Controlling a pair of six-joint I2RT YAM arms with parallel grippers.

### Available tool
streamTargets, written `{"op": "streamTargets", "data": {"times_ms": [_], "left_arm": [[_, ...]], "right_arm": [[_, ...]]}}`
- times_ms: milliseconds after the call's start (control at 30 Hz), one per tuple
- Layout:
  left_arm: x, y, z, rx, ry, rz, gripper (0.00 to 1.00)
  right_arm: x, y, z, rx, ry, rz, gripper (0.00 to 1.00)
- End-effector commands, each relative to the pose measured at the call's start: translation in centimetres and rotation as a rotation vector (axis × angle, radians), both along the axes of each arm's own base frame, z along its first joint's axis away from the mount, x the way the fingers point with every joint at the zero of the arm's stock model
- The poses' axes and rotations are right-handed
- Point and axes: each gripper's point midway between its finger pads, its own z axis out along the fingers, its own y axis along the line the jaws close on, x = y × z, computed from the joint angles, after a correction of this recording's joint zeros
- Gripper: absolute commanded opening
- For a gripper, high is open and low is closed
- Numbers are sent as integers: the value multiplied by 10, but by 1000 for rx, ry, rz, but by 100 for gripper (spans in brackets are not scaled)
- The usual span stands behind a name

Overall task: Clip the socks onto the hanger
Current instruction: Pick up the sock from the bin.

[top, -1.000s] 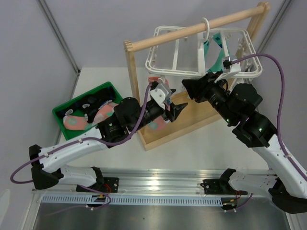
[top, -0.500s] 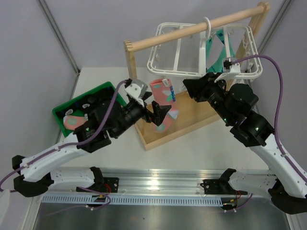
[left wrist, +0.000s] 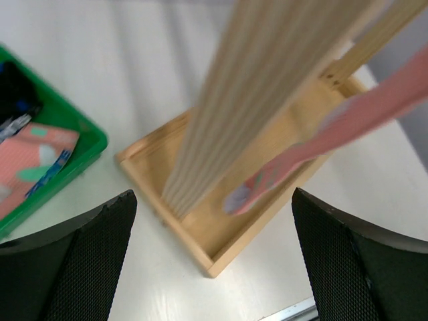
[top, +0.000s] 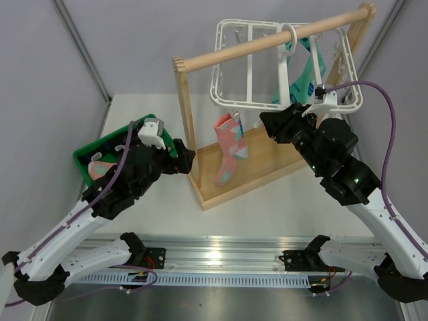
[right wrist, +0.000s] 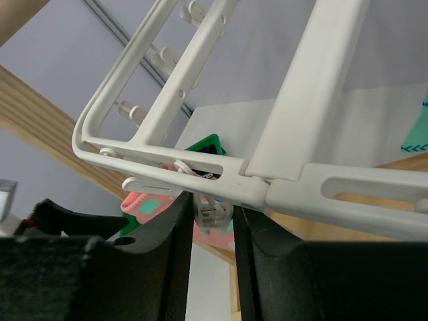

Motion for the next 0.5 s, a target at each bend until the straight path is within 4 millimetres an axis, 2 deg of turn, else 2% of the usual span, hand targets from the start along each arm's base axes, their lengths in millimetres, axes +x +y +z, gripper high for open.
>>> {"op": "streamTargets", "data": {"times_ms": [0, 67, 100, 167, 200, 267, 300, 367, 433, 467], "left_arm": [[7, 36, -28, 13, 91, 143, 100], [11, 47, -37, 21, 120, 181, 99], [18, 60, -40, 22, 129, 232, 100], [24, 73, -46, 30, 150, 285, 100], [31, 87, -50, 28, 167, 341, 100], [40, 95, -58, 31, 199, 373, 100], [46, 109, -62, 29, 213, 425, 99], [60, 118, -74, 45, 254, 459, 99], [73, 140, -81, 59, 284, 533, 99], [83, 143, -95, 81, 326, 543, 99]], "right_arm": [[0, -9, 17, 49, -42, -31, 0], [1, -9, 16, 45, -41, -28, 0], [0, -8, 16, 42, -40, -21, 0], [0, -6, 15, 38, -41, -12, 0], [-1, -6, 15, 39, -42, -9, 0], [-2, -4, 15, 34, -46, 6, 0], [-2, -3, 15, 30, -47, 11, 0], [-4, -2, 16, 25, -51, 29, 0], [-5, -1, 14, 21, -49, 40, 0], [-6, 0, 15, 21, -52, 47, 0]]}}
